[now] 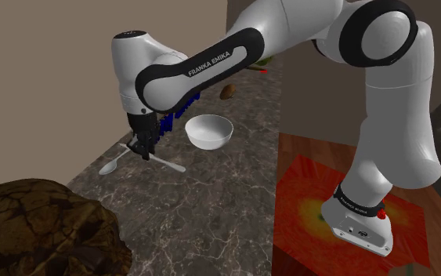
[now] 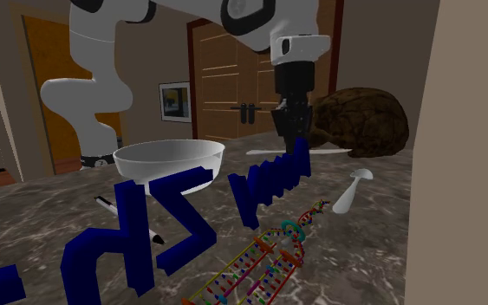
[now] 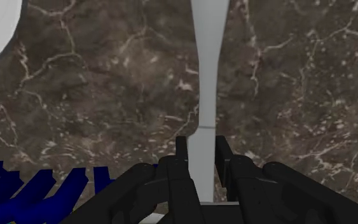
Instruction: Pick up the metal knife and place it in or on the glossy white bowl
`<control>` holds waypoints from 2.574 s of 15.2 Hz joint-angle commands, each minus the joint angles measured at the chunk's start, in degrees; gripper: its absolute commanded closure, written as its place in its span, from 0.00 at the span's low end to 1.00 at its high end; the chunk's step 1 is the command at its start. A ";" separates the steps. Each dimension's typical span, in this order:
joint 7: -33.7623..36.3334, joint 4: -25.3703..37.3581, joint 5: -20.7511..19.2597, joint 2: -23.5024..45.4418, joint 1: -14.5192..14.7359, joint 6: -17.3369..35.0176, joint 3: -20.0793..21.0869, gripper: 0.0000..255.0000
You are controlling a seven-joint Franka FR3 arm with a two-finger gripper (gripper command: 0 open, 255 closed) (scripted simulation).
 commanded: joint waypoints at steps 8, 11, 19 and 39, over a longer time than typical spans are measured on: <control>-0.55 4.05 0.70 -2.09 -0.06 -6.10 0.33 1.00; -0.70 5.71 0.87 -2.55 -0.04 -8.19 0.41 1.00; -2.97 3.66 2.12 -6.88 -1.85 -10.30 0.21 1.00; -22.78 -26.42 8.08 -28.40 -13.11 -1.15 -7.06 1.00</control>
